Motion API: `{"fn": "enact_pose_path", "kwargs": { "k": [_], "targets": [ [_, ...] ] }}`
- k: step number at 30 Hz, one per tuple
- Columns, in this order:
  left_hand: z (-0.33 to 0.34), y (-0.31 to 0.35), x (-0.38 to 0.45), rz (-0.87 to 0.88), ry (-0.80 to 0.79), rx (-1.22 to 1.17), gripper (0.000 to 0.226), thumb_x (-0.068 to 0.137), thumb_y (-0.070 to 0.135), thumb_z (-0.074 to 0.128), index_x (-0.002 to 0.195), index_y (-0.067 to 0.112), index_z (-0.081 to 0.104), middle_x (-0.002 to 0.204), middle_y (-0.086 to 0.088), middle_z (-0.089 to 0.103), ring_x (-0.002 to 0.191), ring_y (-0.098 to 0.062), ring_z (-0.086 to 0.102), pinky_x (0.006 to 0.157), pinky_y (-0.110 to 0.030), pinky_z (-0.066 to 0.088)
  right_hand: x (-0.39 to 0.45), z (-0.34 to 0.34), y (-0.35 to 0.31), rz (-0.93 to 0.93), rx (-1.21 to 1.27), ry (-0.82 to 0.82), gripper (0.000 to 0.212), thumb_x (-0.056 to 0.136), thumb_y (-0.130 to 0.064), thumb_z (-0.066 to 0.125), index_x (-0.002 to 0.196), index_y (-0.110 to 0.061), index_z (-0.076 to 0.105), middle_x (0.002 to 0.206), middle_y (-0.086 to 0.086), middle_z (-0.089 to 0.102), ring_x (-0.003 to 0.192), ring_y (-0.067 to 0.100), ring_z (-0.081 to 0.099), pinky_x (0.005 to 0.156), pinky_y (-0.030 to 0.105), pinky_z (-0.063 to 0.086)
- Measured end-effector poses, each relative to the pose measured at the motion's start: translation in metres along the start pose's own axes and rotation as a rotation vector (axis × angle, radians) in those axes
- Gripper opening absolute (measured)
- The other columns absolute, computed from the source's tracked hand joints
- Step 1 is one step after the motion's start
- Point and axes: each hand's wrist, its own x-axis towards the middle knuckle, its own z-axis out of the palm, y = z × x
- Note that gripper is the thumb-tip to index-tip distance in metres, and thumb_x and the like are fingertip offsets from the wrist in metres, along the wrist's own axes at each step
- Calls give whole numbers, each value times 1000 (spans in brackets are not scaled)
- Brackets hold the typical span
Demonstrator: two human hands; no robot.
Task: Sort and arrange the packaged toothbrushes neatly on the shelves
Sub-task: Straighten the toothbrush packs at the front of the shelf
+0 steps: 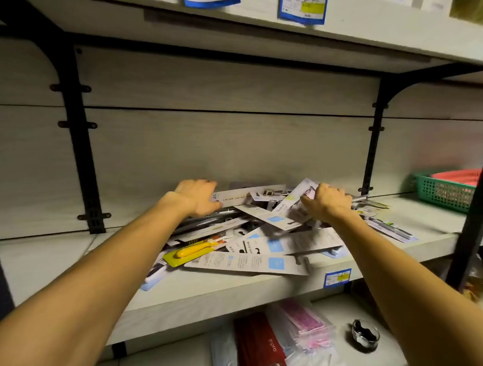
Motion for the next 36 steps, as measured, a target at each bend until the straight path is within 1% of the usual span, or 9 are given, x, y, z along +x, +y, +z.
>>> {"fn": "enact_pose_path", "kwargs": {
  "k": [3,8,13,16,18,23,27,33,36],
  "targets": [
    [6,9,12,15,32,29,47,96,50,51,126,14,53,126,-9,60,109,-29,59,87,-40,50,4,6,10,61,60,-52,60,92,-56,47,131,-11,50,132,18,57,122,38,51,102,46,44],
    [16,27,31,-12,85,56,39,96,42,55,123,13,55,123,-10,63,107,-31,61,82,-36,48,9,6,11,79,108,-89,52,83,-52,59,119,-15,55,118,14,64,111,34,59,98,46,49],
    [28,33,46,-87,97,132,30,97,33,56,120,14,60,120,-10,65,108,-30,64,80,-35,48,20,15,20,120,238,-120,41,73,-56,70,92,-20,61,96,6,69,96,28,65,93,45,53],
    [31,31,52,-95,125,117,21,96,25,55,110,13,64,114,-11,68,102,-31,65,76,-35,47,29,15,29,151,439,-153,34,69,-42,81,82,-16,63,82,5,70,82,25,66,80,40,56],
    [29,29,54,-92,180,94,19,95,23,54,106,12,65,109,-12,68,98,-32,65,73,-35,46,34,13,34,171,524,-114,32,70,-32,82,76,-12,58,79,7,67,72,22,62,68,35,52],
    [13,23,52,-54,369,121,16,93,25,55,98,13,64,106,-10,68,96,-33,66,66,-35,37,44,9,39,133,630,21,12,75,-13,76,83,-4,74,77,11,71,69,24,65,63,32,51],
    [-2,20,44,-48,462,147,20,93,21,53,110,11,59,114,-11,62,96,-34,65,62,-36,40,50,-1,39,170,722,158,10,76,-5,69,84,-8,73,84,14,72,83,33,71,77,43,60],
    [-4,16,25,-68,477,143,27,97,20,52,121,7,50,127,-13,48,87,-29,66,62,-39,52,55,-21,30,-16,787,314,29,84,-19,71,112,-11,69,105,9,73,96,27,68,91,40,56],
    [0,18,17,-79,435,133,27,97,21,53,120,7,50,126,-13,55,89,-31,69,66,-39,55,49,-24,21,-161,775,363,29,86,-22,70,114,-22,66,107,2,74,96,23,69,90,45,57]
  ]
}}
